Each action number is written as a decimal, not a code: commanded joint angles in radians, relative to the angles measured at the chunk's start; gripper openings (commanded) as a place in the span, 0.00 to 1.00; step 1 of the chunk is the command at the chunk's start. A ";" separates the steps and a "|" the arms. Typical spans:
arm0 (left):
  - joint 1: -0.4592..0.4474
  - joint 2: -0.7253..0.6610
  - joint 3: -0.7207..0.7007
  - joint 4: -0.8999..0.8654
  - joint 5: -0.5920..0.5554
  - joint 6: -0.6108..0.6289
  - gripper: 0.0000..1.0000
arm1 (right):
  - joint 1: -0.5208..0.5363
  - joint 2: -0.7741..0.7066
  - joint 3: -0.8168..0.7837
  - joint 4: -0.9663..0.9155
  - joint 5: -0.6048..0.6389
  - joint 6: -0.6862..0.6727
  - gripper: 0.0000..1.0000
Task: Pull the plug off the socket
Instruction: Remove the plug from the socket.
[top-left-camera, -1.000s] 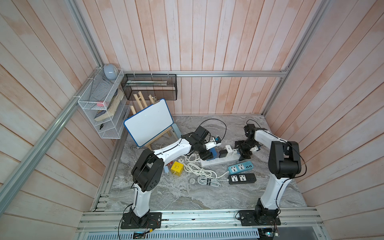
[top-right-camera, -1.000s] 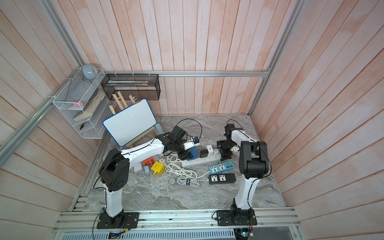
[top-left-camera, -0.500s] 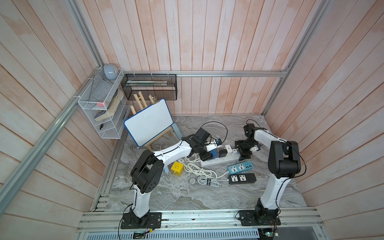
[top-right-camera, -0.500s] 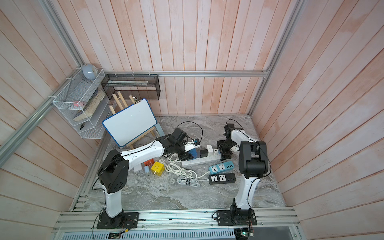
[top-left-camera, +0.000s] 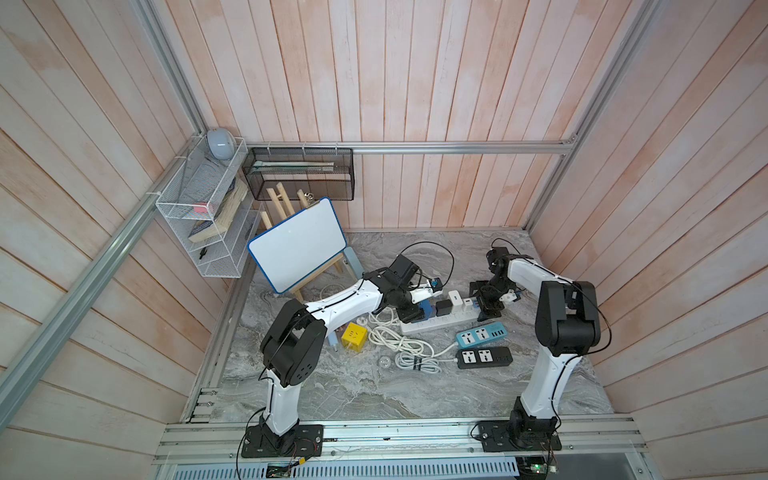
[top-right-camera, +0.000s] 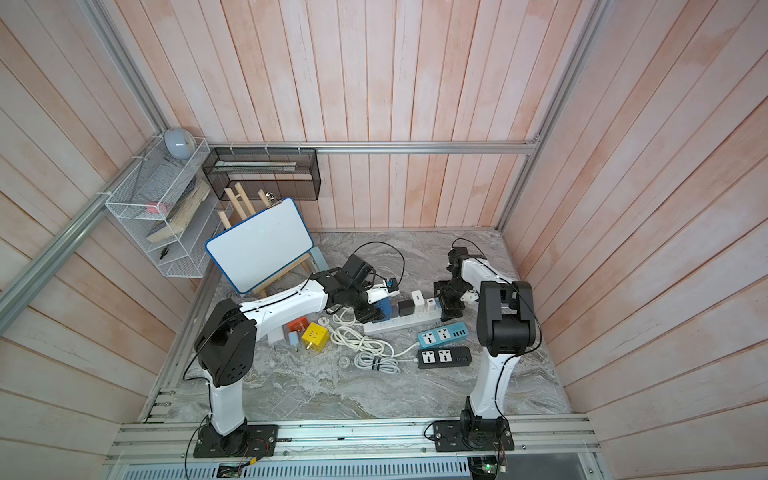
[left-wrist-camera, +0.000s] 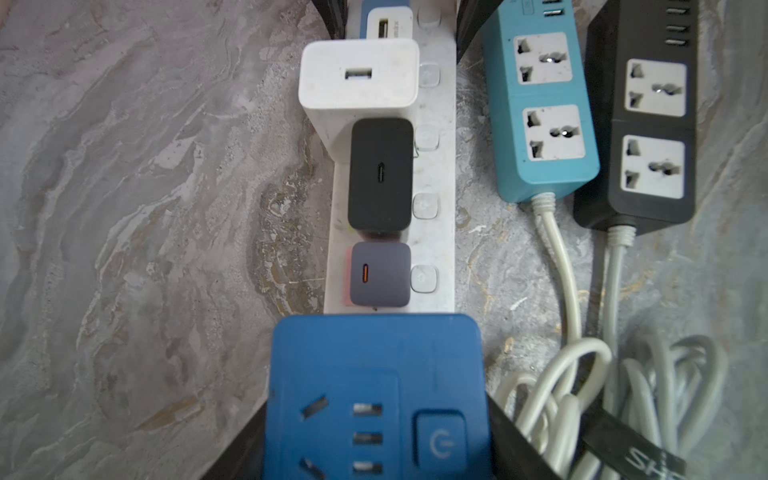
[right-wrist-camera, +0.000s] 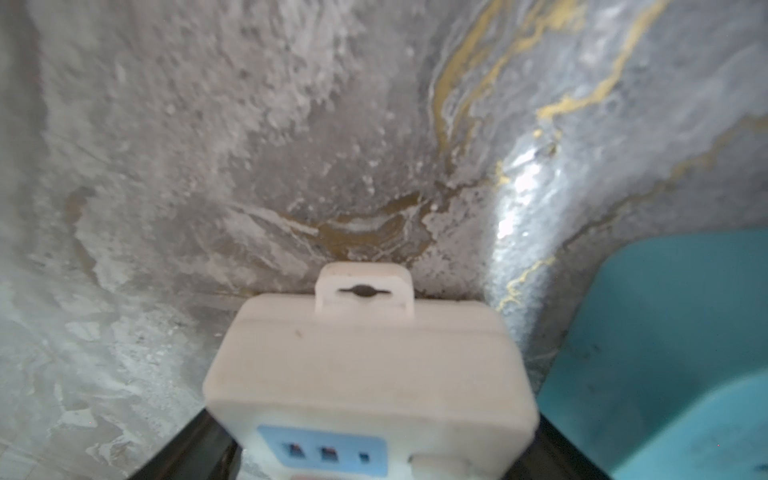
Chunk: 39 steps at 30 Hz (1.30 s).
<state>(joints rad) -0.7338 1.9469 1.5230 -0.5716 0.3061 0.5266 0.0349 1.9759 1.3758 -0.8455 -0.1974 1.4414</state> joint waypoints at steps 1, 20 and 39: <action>0.036 0.012 0.047 -0.078 0.104 -0.037 0.00 | -0.014 0.074 -0.026 -0.045 0.133 0.039 0.00; 0.043 -0.082 0.083 -0.005 -0.015 -0.269 0.00 | -0.012 0.053 -0.029 -0.001 0.107 0.030 0.00; 0.059 -0.243 0.039 -0.548 -0.104 -0.743 0.00 | -0.014 0.033 -0.061 0.123 0.024 -0.001 0.00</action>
<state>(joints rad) -0.6769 1.7462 1.5940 -1.0119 0.1970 -0.1223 0.0319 1.9541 1.3403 -0.7986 -0.2100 1.4334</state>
